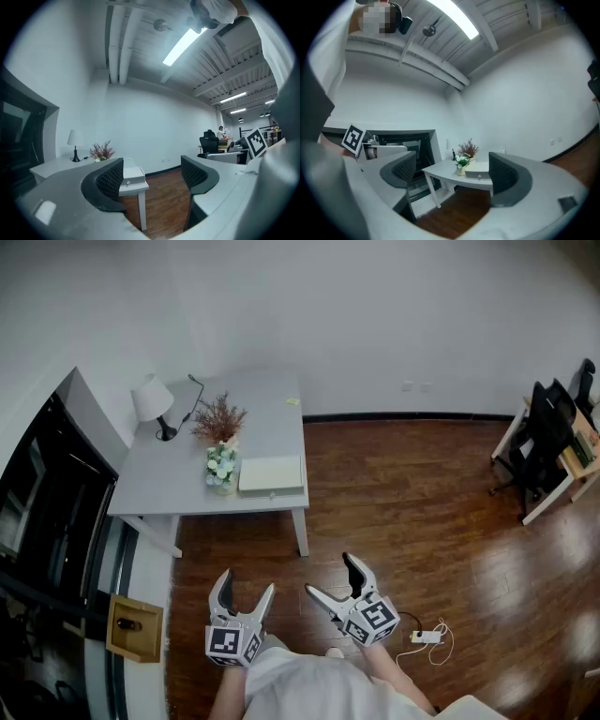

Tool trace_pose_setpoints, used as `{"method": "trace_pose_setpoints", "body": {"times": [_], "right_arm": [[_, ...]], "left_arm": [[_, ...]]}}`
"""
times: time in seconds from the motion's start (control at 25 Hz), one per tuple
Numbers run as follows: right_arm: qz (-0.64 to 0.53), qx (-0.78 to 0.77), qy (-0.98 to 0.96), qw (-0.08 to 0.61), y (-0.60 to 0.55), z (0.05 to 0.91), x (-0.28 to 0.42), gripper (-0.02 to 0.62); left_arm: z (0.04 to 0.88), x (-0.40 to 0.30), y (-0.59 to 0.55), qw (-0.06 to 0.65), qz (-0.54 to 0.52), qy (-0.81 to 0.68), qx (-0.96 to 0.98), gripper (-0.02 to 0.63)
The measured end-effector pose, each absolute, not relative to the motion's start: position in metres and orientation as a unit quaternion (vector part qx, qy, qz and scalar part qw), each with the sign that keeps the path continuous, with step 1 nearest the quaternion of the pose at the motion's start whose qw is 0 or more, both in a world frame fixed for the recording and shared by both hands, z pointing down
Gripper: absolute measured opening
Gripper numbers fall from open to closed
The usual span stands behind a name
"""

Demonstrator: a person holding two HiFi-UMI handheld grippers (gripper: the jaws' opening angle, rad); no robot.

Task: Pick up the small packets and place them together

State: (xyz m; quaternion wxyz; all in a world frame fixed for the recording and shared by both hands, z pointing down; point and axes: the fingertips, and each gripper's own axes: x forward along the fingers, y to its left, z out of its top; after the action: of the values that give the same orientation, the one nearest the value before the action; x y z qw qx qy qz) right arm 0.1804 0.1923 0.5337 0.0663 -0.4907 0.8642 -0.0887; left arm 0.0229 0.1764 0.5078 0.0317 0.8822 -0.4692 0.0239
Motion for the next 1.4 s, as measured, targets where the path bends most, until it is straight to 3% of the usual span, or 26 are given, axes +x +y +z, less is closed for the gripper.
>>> {"method": "trace_pose_setpoints", "body": {"times": [0.36,0.8,0.84,0.88,0.92,1.4], "right_arm": [[-0.1,-0.518,0.848,0.045,0.07,0.549,0.14,0.477],[-0.136,-0.557,0.817,-0.064,-0.061,0.587,0.064,0.477],[-0.143,-0.559,0.813,-0.076,-0.067,0.595,0.061,0.473],[-0.149,-0.559,0.811,-0.086,-0.072,0.603,0.06,0.4],[-0.156,-0.558,0.81,-0.094,-0.078,0.611,0.06,0.37],[-0.305,-0.518,0.777,-0.187,-0.129,0.743,0.088,0.367]], "left_arm": [[0.519,-0.018,0.049,0.028,0.011,-0.43,0.903,0.368],[0.521,-0.084,-0.075,0.047,0.014,-0.369,0.928,0.368],[0.526,-0.088,-0.08,0.049,0.02,-0.366,0.929,0.368],[0.531,-0.091,-0.087,0.052,0.025,-0.366,0.929,0.368],[0.534,-0.092,-0.094,0.055,0.029,-0.367,0.928,0.368],[0.543,-0.064,-0.134,0.085,0.033,-0.4,0.912,0.368]]}}
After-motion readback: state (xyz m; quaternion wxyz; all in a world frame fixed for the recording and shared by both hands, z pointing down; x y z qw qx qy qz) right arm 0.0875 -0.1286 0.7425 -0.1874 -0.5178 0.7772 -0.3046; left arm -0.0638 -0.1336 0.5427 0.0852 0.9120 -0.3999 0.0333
